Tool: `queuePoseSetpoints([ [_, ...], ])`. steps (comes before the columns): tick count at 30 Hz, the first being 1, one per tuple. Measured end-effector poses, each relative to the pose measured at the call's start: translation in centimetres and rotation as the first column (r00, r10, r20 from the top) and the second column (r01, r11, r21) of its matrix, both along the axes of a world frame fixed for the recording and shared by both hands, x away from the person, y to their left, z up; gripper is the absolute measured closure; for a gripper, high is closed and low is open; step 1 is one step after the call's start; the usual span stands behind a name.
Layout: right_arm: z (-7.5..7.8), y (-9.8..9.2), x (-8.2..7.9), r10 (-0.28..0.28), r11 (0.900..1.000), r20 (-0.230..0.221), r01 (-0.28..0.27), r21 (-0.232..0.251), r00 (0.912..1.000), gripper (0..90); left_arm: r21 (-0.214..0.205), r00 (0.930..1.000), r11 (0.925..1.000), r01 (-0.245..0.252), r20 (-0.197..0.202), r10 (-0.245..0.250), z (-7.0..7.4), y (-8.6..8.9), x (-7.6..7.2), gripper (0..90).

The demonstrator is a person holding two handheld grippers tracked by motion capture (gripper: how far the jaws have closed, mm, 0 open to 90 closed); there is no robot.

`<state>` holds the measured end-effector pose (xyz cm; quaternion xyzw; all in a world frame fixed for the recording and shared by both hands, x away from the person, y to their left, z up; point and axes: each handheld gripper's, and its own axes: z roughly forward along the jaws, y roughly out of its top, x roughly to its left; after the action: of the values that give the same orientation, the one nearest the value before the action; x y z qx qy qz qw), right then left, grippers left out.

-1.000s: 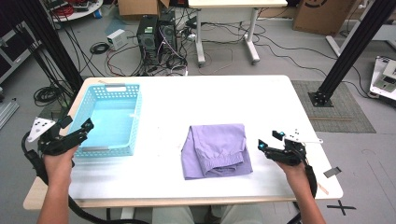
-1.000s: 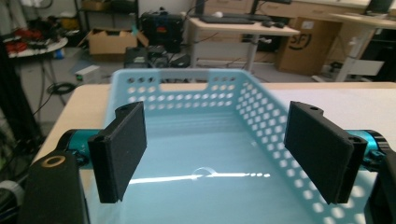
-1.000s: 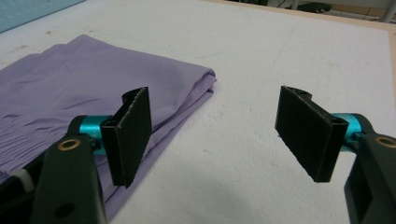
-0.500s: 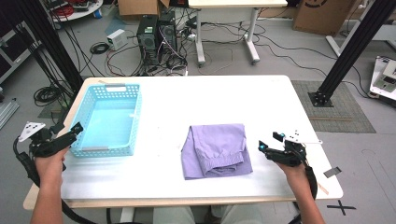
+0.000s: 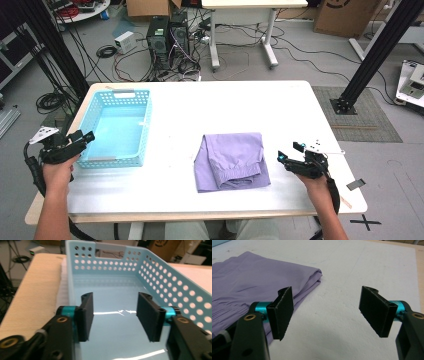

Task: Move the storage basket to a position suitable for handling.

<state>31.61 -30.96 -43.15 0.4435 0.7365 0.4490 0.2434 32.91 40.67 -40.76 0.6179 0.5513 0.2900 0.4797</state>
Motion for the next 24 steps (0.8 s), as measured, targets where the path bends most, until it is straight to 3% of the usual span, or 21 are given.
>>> queuePoseSetpoints([
  [3, 0.0, -0.1, 0.0, -0.002, 1.0000, 0.004, 0.002, 0.002, 1.0000, 28.3, -0.007, 0.9993, 0.9993, -0.038, 0.007, 0.038, 0.1, 0.1, -0.1, 45.6],
  [6, 0.0, -0.1, -0.1, -0.004, 1.0000, 0.002, 0.004, 0.000, 1.0000, 28.3, 0.000, 0.9968, 0.9984, -0.057, 0.055, 0.057, 0.2, 0.0, -0.3, 44.0],
  [7, 0.0, -0.1, -0.1, -0.005, 1.0000, 0.000, 0.005, -0.002, 1.0000, 28.3, 0.002, 0.9957, 0.9977, -0.067, 0.063, 0.067, 0.3, 0.0, -0.4, 38.3],
  [9, -0.1, -0.1, -0.1, -0.004, 1.0000, -0.001, 0.004, -0.001, 1.0000, 28.3, -0.015, 0.9932, 0.9979, -0.063, 0.097, 0.064, 0.5, 0.0, -0.5, 36.1],
  [11, -0.2, -0.1, -0.1, -0.005, 1.0000, -0.004, 0.005, -0.001, 1.0000, 28.3, -0.002, 0.9915, 0.9968, -0.080, 0.102, 0.080, 0.6, 0.2, -0.5, 35.9],
  [13, -0.2, 0.0, 0.0, -0.005, 1.0000, -0.008, 0.004, -0.001, 1.0000, 28.3, 0.007, 0.9884, 0.9930, -0.118, 0.098, 0.116, 0.6, 0.5, -0.7, 35.0],
  [16, -0.3, 0.0, 0.0, -0.002, 1.0000, -0.011, 0.002, -0.003, 0.9999, 28.3, 0.005, 0.9771, 0.9824, -0.187, 0.105, 0.185, 0.3, 1.1, -1.2, 35.0],
  [17, -0.4, 0.0, 0.0, -0.001, 1.0000, -0.011, 0.001, -0.004, 0.9999, 28.4, -0.006, 0.9769, 0.9813, -0.193, 0.093, 0.192, 0.0, 1.4, -1.3, 35.1],
  [20, -0.5, 0.0, 0.1, -0.003, 1.0000, -0.023, 0.002, -0.004, 0.9997, 28.3, -0.006, 0.9879, 0.9890, -0.148, 0.047, 0.148, -0.8, 1.6, -1.3, 36.6],
  [23, -0.6, 0.1, 0.3, 0.003, 1.0000, -0.021, -0.003, -0.006, 0.9998, 30.3, -0.026, 0.9919, 0.9926, -0.119, 0.044, 0.120, -0.8, 1.5, -1.0, 43.2],
  [24, -0.6, 0.2, 0.3, 0.006, 0.9999, -0.023, -0.006, -0.009, 0.9997, 31.4, -0.038, 0.9951, 0.9953, -0.089, 0.040, 0.090, -0.8, 1.5, -0.9, 47.3],
])
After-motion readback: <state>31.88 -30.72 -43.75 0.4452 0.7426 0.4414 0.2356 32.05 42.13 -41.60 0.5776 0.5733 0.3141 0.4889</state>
